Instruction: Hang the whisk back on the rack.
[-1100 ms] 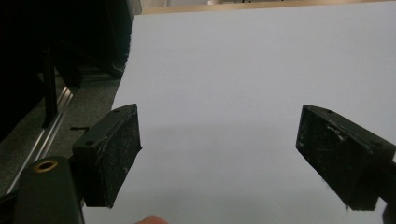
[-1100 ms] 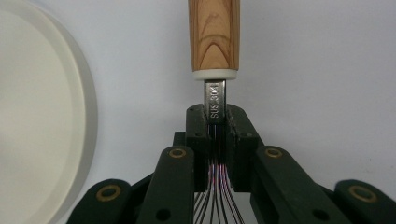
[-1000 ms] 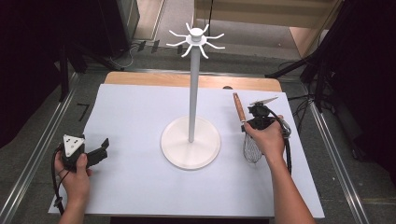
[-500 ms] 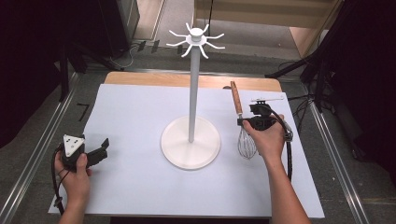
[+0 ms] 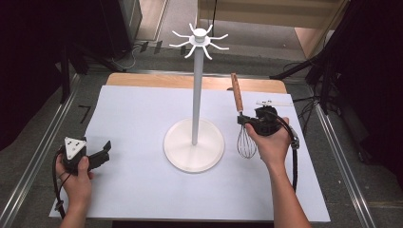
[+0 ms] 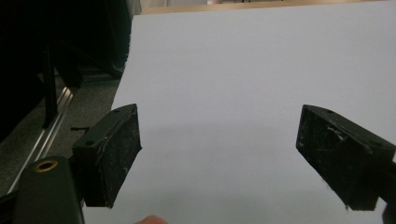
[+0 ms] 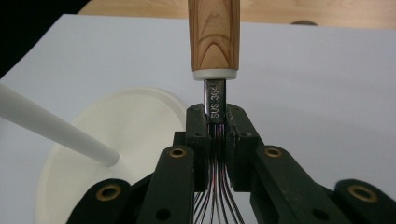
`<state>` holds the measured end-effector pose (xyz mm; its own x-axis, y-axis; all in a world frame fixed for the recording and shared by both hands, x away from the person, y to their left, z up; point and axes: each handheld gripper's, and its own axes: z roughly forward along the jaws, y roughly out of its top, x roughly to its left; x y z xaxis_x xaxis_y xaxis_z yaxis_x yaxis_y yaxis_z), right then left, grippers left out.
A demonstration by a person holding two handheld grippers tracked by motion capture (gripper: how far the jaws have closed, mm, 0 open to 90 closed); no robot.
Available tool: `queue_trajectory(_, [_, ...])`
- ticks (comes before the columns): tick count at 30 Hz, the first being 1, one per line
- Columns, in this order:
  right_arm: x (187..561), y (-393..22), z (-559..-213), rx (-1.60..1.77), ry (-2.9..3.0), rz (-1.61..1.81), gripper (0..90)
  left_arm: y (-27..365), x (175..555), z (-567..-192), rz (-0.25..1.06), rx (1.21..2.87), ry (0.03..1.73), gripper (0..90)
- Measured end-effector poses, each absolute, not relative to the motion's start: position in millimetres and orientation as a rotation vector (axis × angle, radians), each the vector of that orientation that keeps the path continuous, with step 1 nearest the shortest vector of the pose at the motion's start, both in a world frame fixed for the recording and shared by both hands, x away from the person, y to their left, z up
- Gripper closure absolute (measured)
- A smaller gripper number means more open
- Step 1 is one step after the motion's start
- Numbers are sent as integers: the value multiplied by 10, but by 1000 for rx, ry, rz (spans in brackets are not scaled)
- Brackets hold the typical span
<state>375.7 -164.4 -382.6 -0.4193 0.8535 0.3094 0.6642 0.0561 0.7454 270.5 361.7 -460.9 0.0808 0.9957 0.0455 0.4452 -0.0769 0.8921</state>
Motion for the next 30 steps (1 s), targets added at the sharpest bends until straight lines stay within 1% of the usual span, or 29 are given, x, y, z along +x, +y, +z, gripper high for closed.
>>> queue_trajectory(9, [3618,-1587,-3800,1413,2037,1402,828,3617,2706,-4609,947,1625,1457,147])
queue_trajectory(16, [3519,-1584,-3758,1304,1916,1558,829,3617,2706,-4609,948,1626,1457,147])
queue_trajectory(30, [3367,-1492,-3715,1096,1802,1692,829,3616,2706,-4609,948,1627,1456,147])
